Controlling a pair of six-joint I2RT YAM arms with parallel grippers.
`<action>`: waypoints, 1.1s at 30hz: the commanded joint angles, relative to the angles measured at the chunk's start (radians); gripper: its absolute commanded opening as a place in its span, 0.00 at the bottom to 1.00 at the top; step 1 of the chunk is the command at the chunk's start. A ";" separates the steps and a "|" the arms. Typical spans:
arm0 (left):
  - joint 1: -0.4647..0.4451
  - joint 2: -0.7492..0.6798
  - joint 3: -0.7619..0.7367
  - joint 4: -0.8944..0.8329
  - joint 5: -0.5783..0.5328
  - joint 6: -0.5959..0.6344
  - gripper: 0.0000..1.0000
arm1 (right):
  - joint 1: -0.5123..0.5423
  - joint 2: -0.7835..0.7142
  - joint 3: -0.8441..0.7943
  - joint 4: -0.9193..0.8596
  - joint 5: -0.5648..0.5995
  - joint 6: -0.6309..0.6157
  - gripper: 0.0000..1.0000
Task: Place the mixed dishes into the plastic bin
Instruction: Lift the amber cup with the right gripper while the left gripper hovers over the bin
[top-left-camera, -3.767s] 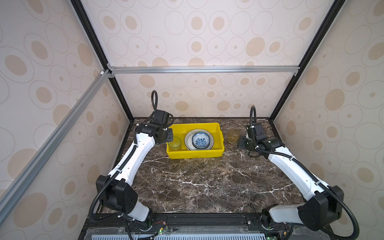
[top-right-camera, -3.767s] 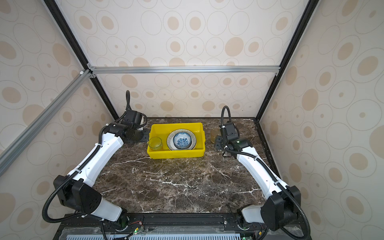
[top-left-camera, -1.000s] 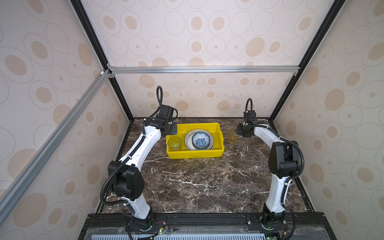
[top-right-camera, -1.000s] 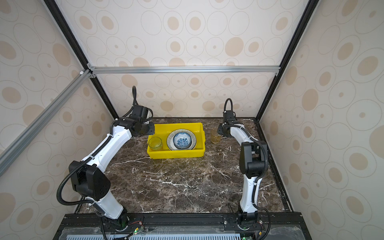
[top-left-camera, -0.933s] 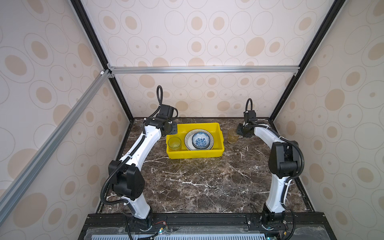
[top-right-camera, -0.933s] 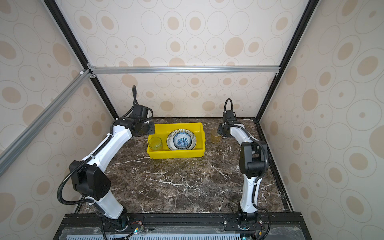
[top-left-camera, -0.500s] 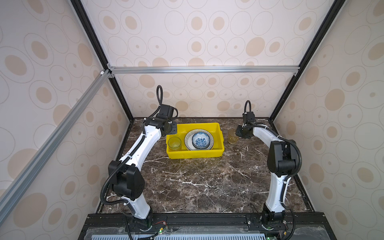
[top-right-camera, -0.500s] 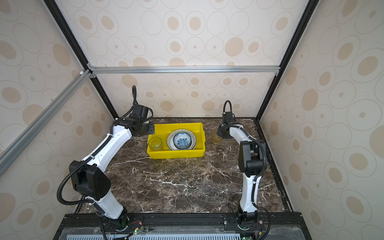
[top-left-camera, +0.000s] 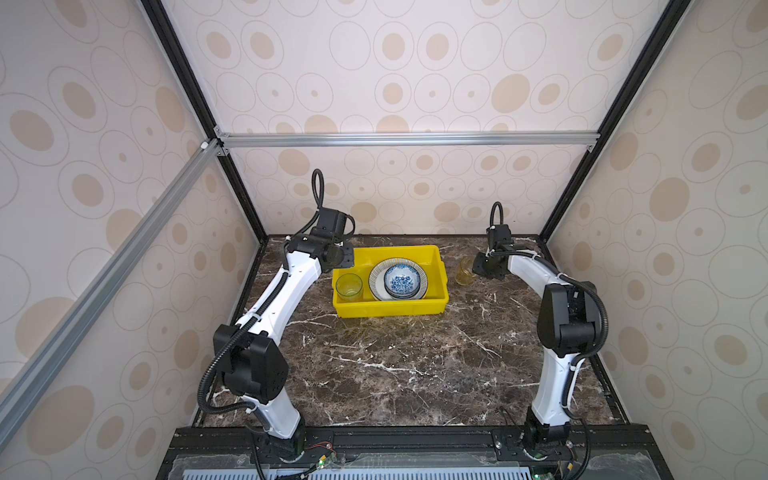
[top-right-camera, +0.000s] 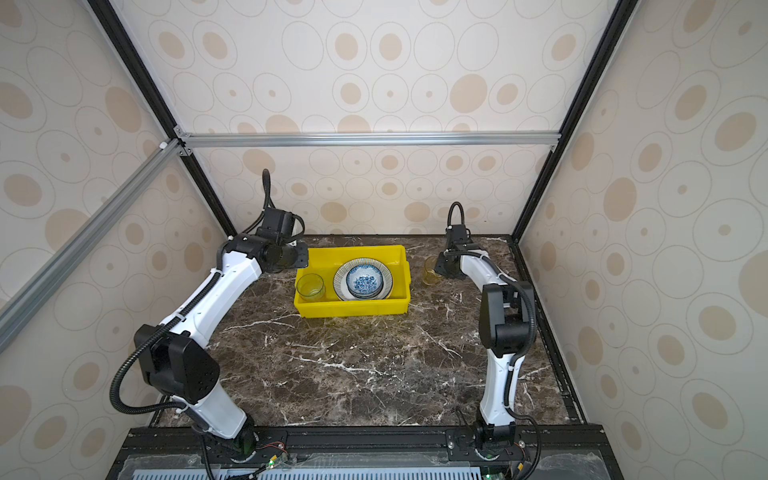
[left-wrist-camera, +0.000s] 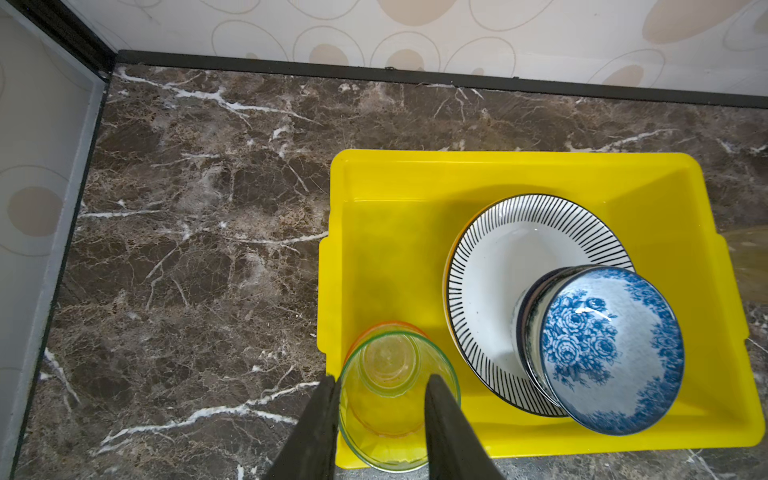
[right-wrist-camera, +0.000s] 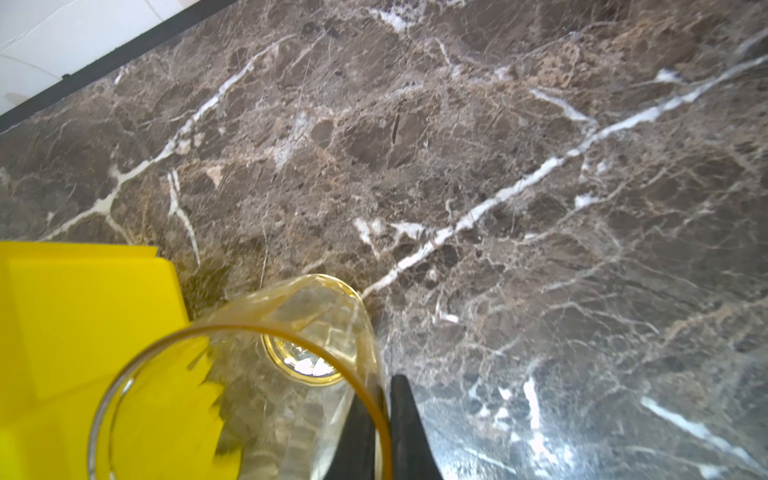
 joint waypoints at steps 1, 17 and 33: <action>-0.021 -0.044 -0.002 -0.026 0.014 0.012 0.35 | -0.003 -0.096 -0.030 -0.022 -0.024 -0.011 0.00; -0.104 -0.178 -0.099 -0.011 0.021 -0.006 0.36 | 0.030 -0.357 -0.188 -0.095 -0.042 -0.012 0.00; -0.116 -0.293 -0.198 -0.024 0.016 -0.028 0.37 | 0.118 -0.609 -0.333 -0.158 0.038 0.011 0.00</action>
